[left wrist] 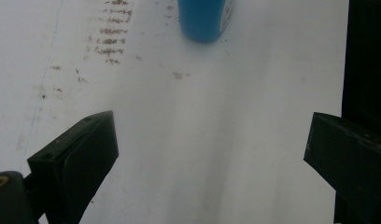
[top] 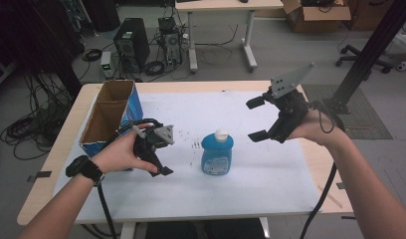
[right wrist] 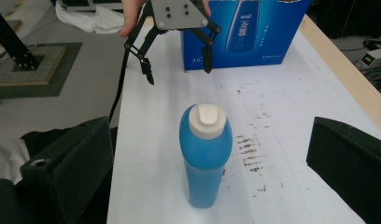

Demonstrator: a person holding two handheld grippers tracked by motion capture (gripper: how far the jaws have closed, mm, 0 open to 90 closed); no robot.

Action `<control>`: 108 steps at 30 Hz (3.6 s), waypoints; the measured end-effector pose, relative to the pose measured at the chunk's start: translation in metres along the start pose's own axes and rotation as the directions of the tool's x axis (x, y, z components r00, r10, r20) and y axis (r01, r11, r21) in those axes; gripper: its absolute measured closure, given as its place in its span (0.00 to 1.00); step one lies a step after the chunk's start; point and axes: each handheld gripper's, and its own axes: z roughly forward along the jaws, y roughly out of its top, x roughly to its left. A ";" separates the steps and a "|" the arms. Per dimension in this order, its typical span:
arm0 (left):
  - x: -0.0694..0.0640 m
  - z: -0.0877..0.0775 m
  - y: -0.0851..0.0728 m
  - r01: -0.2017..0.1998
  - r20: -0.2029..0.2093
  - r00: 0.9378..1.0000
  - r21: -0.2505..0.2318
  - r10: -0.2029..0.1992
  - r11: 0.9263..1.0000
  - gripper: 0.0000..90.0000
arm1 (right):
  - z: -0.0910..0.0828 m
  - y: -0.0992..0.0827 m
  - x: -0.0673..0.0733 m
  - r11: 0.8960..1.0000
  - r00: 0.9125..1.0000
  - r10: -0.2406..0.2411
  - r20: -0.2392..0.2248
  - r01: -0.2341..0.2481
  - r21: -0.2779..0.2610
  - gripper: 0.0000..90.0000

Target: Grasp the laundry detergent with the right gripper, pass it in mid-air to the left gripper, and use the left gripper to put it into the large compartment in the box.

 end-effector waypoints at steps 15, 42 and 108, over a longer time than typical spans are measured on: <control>0.001 0.001 -0.002 -0.001 0.000 1.000 0.013 0.001 1.000 0.04 | 0.015 -0.040 -0.010 0.997 0.998 0.061 0.004 -0.060 -0.038 0.00; 0.000 0.000 -0.005 0.002 0.012 1.000 0.024 -0.002 1.000 0.04 | 0.066 -0.080 -0.015 0.992 0.993 0.121 0.004 -0.121 -0.035 0.00; -0.002 0.001 -0.007 -0.001 0.018 1.000 0.018 0.001 1.000 0.04 | 0.136 -0.095 -0.015 0.981 0.991 0.127 -0.036 -0.131 -0.143 0.27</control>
